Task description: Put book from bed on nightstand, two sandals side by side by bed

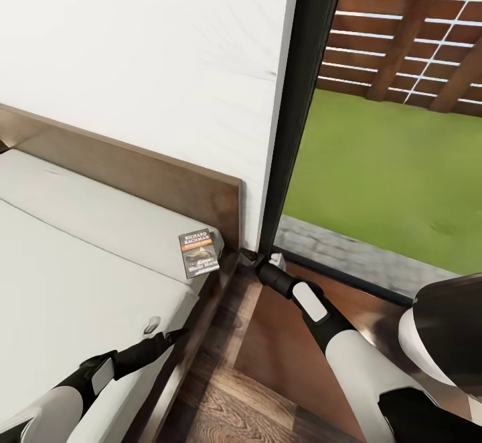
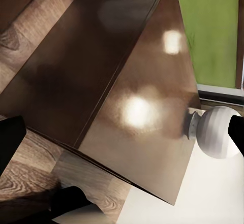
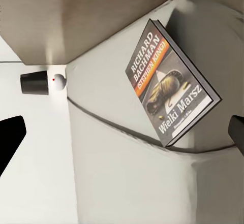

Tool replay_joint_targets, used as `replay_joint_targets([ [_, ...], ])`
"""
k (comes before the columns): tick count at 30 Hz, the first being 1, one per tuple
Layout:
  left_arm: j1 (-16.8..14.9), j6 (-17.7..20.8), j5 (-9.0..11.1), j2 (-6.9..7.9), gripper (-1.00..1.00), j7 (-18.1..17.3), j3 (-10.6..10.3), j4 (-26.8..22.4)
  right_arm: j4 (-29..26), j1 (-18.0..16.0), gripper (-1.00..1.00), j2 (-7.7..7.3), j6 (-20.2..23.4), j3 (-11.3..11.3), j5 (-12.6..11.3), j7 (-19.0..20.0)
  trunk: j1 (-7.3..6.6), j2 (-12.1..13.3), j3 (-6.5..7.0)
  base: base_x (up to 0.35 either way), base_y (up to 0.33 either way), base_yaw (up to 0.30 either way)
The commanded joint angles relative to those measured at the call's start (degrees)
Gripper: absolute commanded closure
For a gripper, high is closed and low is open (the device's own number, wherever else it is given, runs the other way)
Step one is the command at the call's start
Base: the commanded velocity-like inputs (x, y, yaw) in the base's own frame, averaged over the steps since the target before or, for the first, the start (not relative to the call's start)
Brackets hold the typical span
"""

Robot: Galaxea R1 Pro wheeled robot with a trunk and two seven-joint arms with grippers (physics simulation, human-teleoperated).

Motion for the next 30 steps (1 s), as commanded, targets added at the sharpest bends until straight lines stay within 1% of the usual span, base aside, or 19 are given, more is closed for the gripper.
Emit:
replay_joint_targets([
  [1, -0.04, 0.6, 0.35, 0.01, -1.0, -0.15, -0.05, 0.0, -0.28, -0.03, -1.0, -0.01, 0.22, 0.04, -0.37, 0.01, 0.0, -0.02, -0.03, 0.0, 0.0, 0.0],
  [8, -0.06, 0.6, 0.35, 0.01, -1.0, -0.21, -0.05, 0.0, -0.4, -0.03, -1.0, -0.01, 0.22, 0.23, -0.36, 0.01, 0.0, -0.02, -0.03, 0.0, 0.0, 0.0],
  [13, -0.02, 0.62, 0.35, 0.01, -1.0, -0.2, -0.05, 0.0, -0.41, -0.03, -1.0, -0.01, 0.22, 2.56, -0.3, 0.02, 0.0, -0.02, -0.03, 0.0, 0.0, 0.011],
  [15, -0.03, 0.6, 0.35, 0.01, -1.0, -0.16, -0.05, 0.0, -0.42, -0.03, -1.0, -0.01, 0.22, 3.58, -0.28, 0.02, 0.0, -0.02, -0.06, 0.0, 0.0, 0.138],
  [21, -0.04, 0.59, 0.35, 0.01, -1.0, -0.13, -0.05, 0.0, -0.52, -0.03, -1.0, -0.01, 0.22, 4.06, -0.28, 0.02, 0.0, -0.02, -0.21, 0.0, 0.0, 0.154],
  [30, -0.01, 0.6, 0.35, -0.02, -1.0, -0.06, -0.11, 0.0, -0.58, -0.03, -1.0, -0.01, 0.22, 4.17, -0.28, 0.06, 0.0, -0.02, -0.24, 0.0, -0.016, 0.015],
])
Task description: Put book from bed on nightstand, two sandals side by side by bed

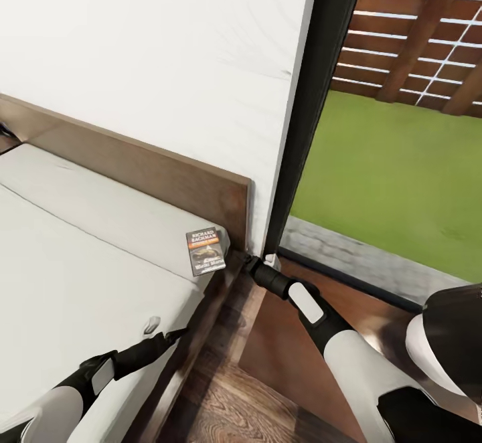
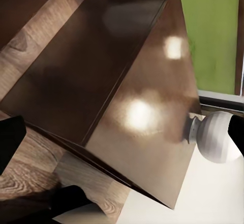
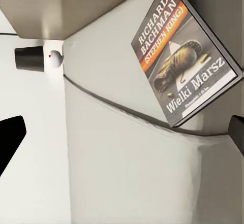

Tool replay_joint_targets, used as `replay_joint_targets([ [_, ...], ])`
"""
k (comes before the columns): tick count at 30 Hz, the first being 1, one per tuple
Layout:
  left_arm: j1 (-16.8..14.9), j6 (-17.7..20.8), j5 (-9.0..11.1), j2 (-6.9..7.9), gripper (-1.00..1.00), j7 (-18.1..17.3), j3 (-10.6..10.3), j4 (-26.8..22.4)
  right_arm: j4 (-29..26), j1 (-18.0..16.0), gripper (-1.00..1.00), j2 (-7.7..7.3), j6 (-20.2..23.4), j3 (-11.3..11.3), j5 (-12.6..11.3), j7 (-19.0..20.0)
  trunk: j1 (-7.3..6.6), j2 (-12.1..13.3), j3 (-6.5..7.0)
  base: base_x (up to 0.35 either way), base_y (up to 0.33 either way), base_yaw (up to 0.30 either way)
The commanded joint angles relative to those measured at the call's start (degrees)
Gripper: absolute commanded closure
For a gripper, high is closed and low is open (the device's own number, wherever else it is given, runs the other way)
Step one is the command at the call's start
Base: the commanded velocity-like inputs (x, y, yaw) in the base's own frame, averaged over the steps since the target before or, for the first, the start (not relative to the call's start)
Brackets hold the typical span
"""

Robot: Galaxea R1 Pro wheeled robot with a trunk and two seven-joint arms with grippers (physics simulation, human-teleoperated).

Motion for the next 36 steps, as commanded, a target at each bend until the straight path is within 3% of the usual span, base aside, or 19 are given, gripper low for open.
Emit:
replay_joint_targets([
  [1, -0.03, 0.61, 0.35, 0.0, -1.0, -0.13, -0.05, -0.01, 0.01, -0.03, -1.0, -0.02, 0.21, 0.07, -0.38, 0.0, 0.0, -0.02, -0.03, 0.0, -0.1, 0.001],
  [18, -0.02, 0.62, 0.35, -0.04, -1.0, -0.11, -0.07, -0.01, 0.0, -0.03, -1.0, -0.02, 0.15, 0.07, -0.38, 0.0, 0.0, -0.02, -0.03, 0.0, -0.027, 0.006],
  [36, 0.0, 0.63, 0.35, -0.04, -1.0, -0.11, -0.07, -0.01, 0.0, -0.02, -1.0, -0.03, 0.08, 0.07, -0.38, -0.03, 0.0, -0.02, -0.38, 0.0, 0.0, 0.201],
])
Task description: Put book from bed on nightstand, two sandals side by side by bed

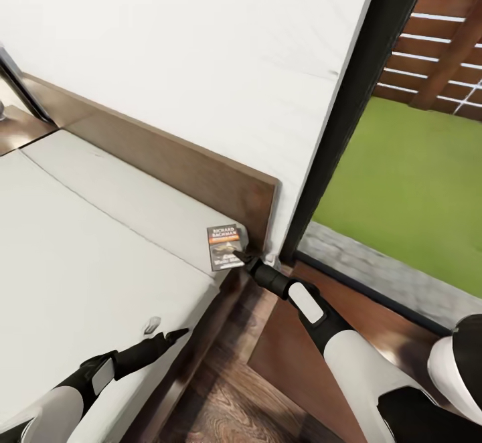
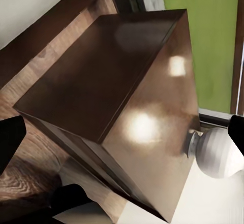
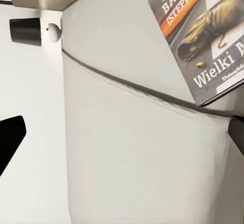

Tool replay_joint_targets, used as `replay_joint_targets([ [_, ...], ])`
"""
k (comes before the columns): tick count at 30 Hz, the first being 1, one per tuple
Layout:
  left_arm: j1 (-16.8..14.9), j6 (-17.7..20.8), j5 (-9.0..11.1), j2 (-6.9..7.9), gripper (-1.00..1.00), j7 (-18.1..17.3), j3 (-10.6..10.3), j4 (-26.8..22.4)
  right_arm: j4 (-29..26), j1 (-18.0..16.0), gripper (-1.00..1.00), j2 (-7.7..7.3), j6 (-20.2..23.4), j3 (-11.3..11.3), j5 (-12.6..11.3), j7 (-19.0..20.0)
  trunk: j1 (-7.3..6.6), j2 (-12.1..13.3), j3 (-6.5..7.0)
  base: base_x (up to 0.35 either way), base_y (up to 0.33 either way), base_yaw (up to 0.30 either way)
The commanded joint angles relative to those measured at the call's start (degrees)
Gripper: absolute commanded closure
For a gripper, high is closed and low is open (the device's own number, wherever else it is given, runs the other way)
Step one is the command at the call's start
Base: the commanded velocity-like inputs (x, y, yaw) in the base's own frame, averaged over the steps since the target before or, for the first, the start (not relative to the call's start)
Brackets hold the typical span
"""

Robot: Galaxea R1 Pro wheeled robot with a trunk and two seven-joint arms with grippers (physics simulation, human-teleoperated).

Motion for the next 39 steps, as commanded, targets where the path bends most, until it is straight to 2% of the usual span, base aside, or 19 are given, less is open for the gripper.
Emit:
replay_joint_targets([
  [1, -0.03, 0.59, 0.35, 0.01, -1.0, -0.13, -0.05, 0.0, 0.01, -0.03, -1.0, -0.01, 0.21, 0.06, -0.39, 0.02, 0.0, -0.02, -0.04, 0.0, 0.0, 0.096],
  [39, -0.04, 0.57, 0.35, 0.01, -1.0, -0.13, -0.05, 0.0, 0.01, -0.02, -1.0, -0.01, 0.09, 0.06, -0.39, 0.06, 0.0, -0.02, -0.06, 0.0, 0.0, 0.006],
])
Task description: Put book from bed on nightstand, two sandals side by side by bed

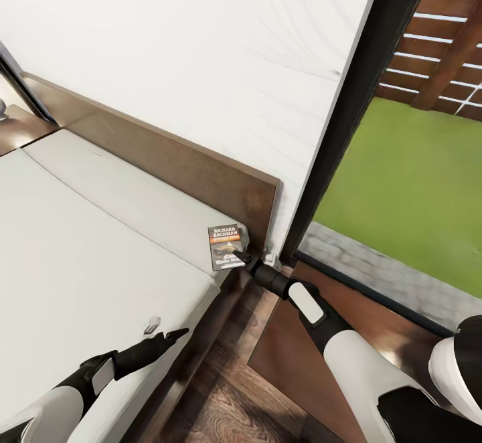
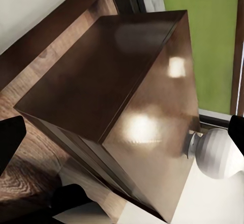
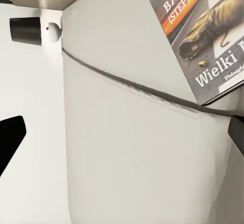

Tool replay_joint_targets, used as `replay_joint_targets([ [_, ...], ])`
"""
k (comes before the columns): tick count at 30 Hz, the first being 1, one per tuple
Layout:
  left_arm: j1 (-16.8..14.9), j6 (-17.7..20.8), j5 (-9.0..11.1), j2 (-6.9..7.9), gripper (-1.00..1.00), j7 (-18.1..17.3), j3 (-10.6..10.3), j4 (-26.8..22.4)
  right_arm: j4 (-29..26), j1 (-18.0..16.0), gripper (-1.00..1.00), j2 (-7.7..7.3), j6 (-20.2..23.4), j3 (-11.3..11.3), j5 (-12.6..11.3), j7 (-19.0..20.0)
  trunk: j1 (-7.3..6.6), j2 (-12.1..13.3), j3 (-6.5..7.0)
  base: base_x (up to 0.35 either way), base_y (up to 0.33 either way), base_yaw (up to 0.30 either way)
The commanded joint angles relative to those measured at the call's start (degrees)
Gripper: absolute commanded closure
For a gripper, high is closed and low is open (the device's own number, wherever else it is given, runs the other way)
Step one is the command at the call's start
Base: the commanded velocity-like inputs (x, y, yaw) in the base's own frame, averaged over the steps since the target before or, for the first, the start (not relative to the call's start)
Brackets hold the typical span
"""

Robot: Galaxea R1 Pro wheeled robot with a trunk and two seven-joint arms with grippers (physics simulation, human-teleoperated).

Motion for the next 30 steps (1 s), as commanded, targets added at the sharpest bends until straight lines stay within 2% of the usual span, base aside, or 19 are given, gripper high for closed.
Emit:
replay_joint_targets([
  [1, -0.01, 0.61, 0.35, 0.01, -1.0, -0.13, -0.05, 0.0, 0.01, -0.03, -1.0, -0.01, 0.22, 0.06, -0.38, 0.02, 0.0, -0.02, -0.03, 0.0, 0.0, 0.0],
  [30, 0.01, 0.64, 0.35, 0.01, -1.0, -0.19, -0.04, 0.0, 0.01, 0.04, -1.0, 0.0, 0.22, 0.06, -0.38, 0.04, 0.0, -0.02, -0.03, 0.0, 0.0, 0.0],
])
